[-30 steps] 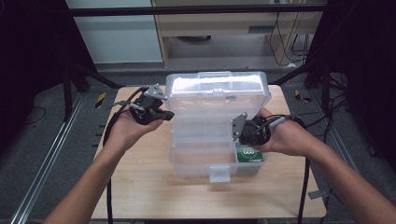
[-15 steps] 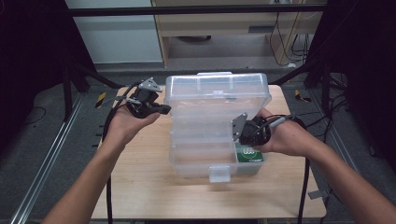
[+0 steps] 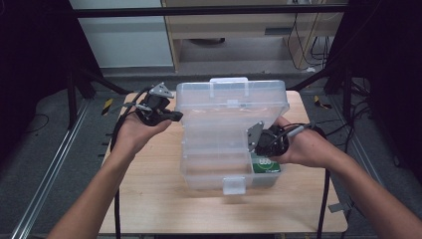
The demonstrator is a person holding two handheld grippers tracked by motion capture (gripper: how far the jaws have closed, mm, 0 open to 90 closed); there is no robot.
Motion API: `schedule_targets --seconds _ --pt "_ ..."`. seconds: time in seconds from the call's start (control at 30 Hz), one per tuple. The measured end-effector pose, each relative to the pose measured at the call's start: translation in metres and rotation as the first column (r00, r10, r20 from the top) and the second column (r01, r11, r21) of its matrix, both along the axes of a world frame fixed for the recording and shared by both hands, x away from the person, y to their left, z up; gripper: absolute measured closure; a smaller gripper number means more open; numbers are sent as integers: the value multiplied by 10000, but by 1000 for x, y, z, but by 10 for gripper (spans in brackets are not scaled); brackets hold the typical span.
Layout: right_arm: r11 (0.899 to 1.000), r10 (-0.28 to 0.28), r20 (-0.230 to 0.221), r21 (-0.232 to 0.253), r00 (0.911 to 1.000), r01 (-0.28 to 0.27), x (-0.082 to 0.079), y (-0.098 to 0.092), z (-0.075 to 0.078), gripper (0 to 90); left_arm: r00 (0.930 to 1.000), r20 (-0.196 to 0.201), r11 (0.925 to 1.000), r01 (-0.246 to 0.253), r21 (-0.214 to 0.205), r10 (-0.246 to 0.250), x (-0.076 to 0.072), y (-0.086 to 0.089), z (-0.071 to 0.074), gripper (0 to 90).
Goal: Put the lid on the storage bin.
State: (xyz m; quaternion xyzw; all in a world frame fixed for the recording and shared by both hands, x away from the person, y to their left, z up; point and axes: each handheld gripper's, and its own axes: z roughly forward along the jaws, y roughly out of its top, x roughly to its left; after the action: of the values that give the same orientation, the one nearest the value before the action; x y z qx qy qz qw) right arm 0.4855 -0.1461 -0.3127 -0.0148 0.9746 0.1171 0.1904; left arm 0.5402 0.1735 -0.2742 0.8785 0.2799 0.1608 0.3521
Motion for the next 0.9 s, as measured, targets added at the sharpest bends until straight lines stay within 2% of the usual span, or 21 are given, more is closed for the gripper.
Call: schedule_targets --seconds 0.4,0.5,0.53,0.67,0.9 --pt "9998 -49 -84 197 10000 50 -2 -2 -2 815 10000 -72 10000 15 -89 -15 -3 1 -3 898" --pt "9992 -107 -82 375 9999 110 -4 -4 -2 743 9999 -131 10000 30 -95 -31 -4 2 -5 898" --pt "9984 -220 -61 523 9997 223 -5 -6 -2 693 9998 -172 9999 34 -153 -37 -5 2 -7 898" --pt "9953 -488 -51 831 9988 491 -6 -12 -2 622 9998 -185 9998 46 -194 -50 -7 3 -8 898" --pt "9940 -499 -227 968 9985 518 -11 -19 -3 651 9997 -247 9994 46 -352 -55 -11 5 -12 897"
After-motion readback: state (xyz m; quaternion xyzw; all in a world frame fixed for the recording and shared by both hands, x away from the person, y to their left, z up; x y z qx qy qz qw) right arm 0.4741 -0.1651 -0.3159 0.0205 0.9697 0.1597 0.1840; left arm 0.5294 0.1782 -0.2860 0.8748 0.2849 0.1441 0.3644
